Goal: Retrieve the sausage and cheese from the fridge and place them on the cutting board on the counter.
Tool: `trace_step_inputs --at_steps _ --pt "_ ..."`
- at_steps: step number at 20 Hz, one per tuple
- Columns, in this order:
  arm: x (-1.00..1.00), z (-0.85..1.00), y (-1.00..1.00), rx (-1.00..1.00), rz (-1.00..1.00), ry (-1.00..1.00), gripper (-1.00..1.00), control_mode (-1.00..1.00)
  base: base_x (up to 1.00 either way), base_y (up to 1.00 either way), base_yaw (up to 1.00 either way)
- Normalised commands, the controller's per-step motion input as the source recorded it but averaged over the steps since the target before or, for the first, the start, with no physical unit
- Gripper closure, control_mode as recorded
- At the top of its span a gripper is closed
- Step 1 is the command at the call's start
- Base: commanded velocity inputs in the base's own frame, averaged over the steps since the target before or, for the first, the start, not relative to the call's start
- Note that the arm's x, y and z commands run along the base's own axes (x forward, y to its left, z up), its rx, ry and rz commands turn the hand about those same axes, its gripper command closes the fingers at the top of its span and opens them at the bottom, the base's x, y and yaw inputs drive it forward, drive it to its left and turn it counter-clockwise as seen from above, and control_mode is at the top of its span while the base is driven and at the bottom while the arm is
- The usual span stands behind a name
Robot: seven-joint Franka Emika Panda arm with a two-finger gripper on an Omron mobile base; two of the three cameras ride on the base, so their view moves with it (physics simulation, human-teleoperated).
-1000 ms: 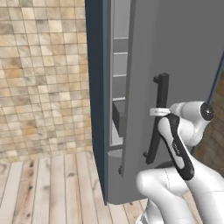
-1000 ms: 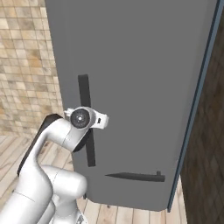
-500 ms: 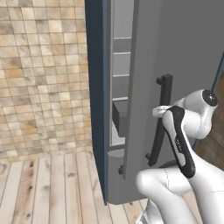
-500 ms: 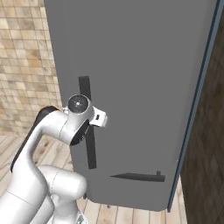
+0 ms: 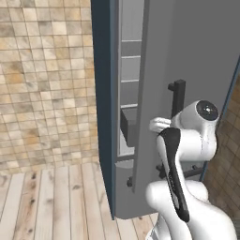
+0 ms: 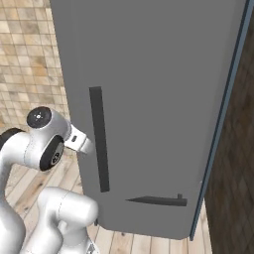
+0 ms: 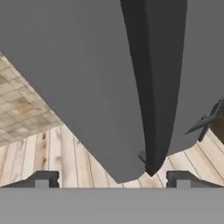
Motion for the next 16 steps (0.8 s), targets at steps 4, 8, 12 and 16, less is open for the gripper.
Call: trace_step_inputs --at_steps 4,8,12,16 --pt "0.29 0.02 1.00 0.04 -0.31 0.00 -1.00 -1.00 0.00 0.00 0.00" --pt "0.95 0.00 0.97 0.05 -0.46 0.00 -1.00 -1.00 0.00 0.00 0.00" --pt "0.73 0.00 0.90 0.14 -0.49 0.00 -1.00 -1.00 0.00 0.00 0.00" --pt "0.58 0.00 0.36 0.26 -0.39 0.00 -1.00 -1.00 0.00 0.00 0.00"
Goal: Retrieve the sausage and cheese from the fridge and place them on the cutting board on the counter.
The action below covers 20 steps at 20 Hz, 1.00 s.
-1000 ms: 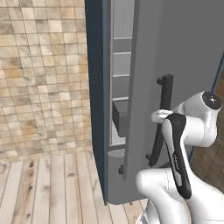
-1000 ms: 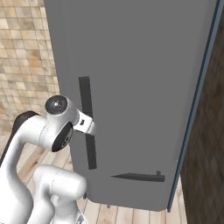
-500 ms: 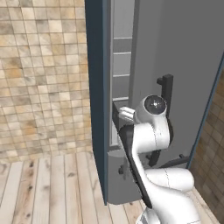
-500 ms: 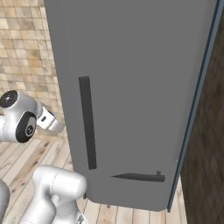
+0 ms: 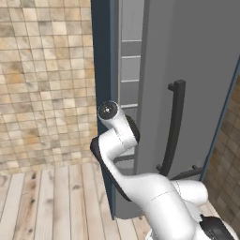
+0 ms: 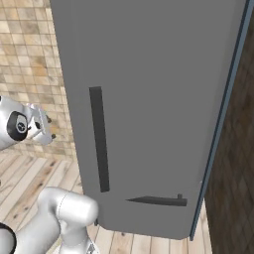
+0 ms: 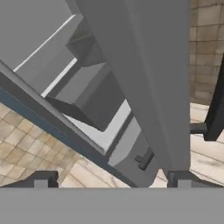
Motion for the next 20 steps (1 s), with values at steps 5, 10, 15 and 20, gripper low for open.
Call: trace_step_inputs --at_steps 5,10,15,20 --pt "0.05 0.10 0.00 0.26 -0.25 -0.07 -1.00 -1.00 0.00 0.00 0.00" --pt "0.06 0.01 0.00 0.20 -0.28 -0.13 -1.00 -1.00 0.00 0.00 0.00" --pt "0.30 -0.20 -0.20 0.16 -0.26 -0.16 -1.00 -1.00 0.00 0.00 0.00" --pt "0.31 -0.06 -0.32 0.13 -0.25 -0.18 -1.00 -1.00 0.00 0.00 0.00"
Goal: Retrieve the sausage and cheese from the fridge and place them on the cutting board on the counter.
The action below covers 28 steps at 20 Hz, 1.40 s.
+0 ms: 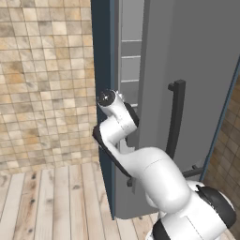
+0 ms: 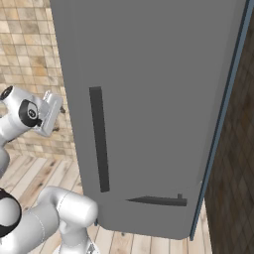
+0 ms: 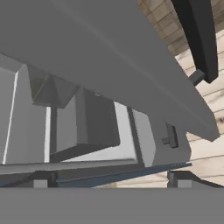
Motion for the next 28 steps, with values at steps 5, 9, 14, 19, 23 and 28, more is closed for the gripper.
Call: trace_step_inputs --at_steps 5,9,14,19,23,28 --pt "-0.01 0.00 -0.26 0.14 -0.20 -0.18 -1.00 -1.00 0.00 0.00 0.00" --pt "-0.08 0.00 -0.16 0.14 -0.21 -0.16 -1.00 -1.00 0.00 0.00 0.00" --pt "0.24 0.00 -0.17 0.14 -0.19 -0.15 -1.00 -1.00 0.00 0.00 0.00" --pt "0.07 0.01 -0.12 0.16 -0.15 -0.14 -1.00 -1.00 0.00 0.00 0.00" --pt "-0.83 0.02 -0.31 0.18 -0.18 -0.10 -1.00 -1.00 0.00 0.00 0.00" --pt "-0.84 0.17 -0.47 0.17 -0.21 -0.05 -1.00 -1.00 0.00 0.00 0.00"
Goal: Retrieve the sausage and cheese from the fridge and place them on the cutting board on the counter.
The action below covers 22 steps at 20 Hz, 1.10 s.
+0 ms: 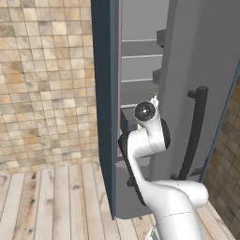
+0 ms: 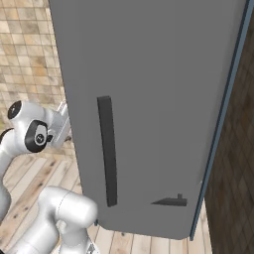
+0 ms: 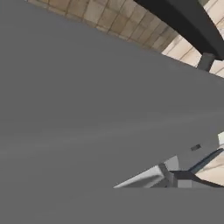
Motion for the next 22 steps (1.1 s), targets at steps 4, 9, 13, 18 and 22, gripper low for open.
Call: trace_step_inputs --at_steps 4,9,13,18,22 --pt "-0.20 0.41 -0.75 0.15 -0.22 -0.01 -1.00 -1.00 0.00 0.00 0.00" --pt "-0.20 0.57 -0.96 0.15 -0.24 0.00 -1.00 -1.00 0.00 0.00 0.00" --pt "-0.36 0.57 -0.99 0.15 -0.27 0.00 -1.00 -1.00 0.00 0.00 0.00" --pt "-0.43 0.50 -0.93 0.12 -0.29 0.00 -1.00 -1.00 0.00 0.00 0.00" --pt "-0.38 0.60 -1.00 0.11 -0.31 0.01 -1.00 -1.00 0.00 0.00 0.00"
